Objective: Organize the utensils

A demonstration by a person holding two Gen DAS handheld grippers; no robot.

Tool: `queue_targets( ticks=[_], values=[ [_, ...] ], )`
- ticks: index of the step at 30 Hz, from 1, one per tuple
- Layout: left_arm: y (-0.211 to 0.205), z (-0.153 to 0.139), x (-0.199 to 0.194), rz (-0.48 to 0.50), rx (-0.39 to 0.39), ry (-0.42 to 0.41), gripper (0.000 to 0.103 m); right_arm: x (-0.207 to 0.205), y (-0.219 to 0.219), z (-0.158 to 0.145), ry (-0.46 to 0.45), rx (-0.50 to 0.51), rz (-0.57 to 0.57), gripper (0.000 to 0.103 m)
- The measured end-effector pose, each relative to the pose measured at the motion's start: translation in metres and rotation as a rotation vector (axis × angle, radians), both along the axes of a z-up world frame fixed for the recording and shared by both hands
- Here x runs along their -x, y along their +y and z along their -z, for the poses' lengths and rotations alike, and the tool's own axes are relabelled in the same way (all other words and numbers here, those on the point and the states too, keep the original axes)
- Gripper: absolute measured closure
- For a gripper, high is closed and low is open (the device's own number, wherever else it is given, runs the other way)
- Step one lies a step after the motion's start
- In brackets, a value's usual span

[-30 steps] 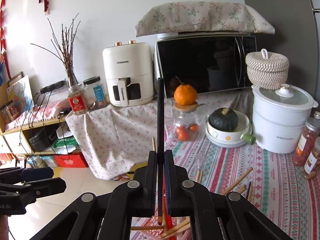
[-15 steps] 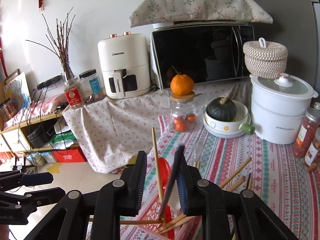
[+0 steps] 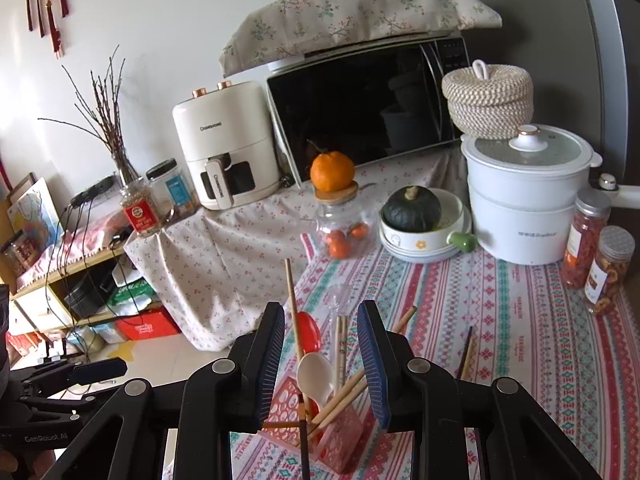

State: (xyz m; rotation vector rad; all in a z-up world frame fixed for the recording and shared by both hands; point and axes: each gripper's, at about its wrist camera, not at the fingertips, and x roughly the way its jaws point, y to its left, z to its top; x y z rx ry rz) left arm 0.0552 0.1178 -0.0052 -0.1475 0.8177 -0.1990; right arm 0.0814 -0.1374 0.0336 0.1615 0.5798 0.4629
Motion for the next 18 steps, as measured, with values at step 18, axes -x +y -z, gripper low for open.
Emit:
queue_targets(
  ticks=[18],
  values=[
    [0.017,-0.012,0.048,0.032,0.049,-0.062,0.035,0.111,-0.025,0.048,0.107,0.153,-0.068,0.068]
  ],
)
